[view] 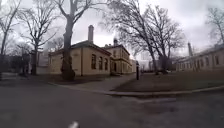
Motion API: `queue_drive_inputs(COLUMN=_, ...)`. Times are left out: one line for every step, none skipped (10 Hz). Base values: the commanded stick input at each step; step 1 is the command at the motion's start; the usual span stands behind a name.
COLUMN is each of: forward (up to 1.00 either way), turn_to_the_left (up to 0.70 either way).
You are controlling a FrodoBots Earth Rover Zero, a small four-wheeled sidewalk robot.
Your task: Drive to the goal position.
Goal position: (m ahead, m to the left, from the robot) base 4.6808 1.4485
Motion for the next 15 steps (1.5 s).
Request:
queue_drive_inputs(forward=0.0, turn_to_the_left=0.0)
queue_drive_inputs(forward=0.0, turn_to_the_left=0.0)
queue_drive_inputs(forward=0.0, turn_to_the_left=0.0)
queue_drive_inputs(forward=0.0, turn_to_the_left=0.0)
queue_drive_inputs(forward=0.23, turn_to_the_left=0.0)
queue_drive_inputs(forward=0.82, turn_to_the_left=0.0)
queue_drive_inputs(forward=1.0, turn_to_the_left=0.0)
queue_drive_inputs(forward=1.0, turn_to_the_left=0.0)
queue_drive_inputs(forward=1.0, turn_to_the_left=0.04)
queue_drive_inputs(forward=1.0, turn_to_the_left=0.2)
queue_drive_inputs(forward=1.0, turn_to_the_left=0.4)
queue_drive_inputs(forward=1.0, turn_to_the_left=0.33)
queue_drive_inputs(forward=1.0, turn_to_the_left=0.0)
queue_drive_inputs(forward=1.0, turn_to_the_left=0.0)
queue_drive_inputs(forward=1.0, turn_to_the_left=0.0)
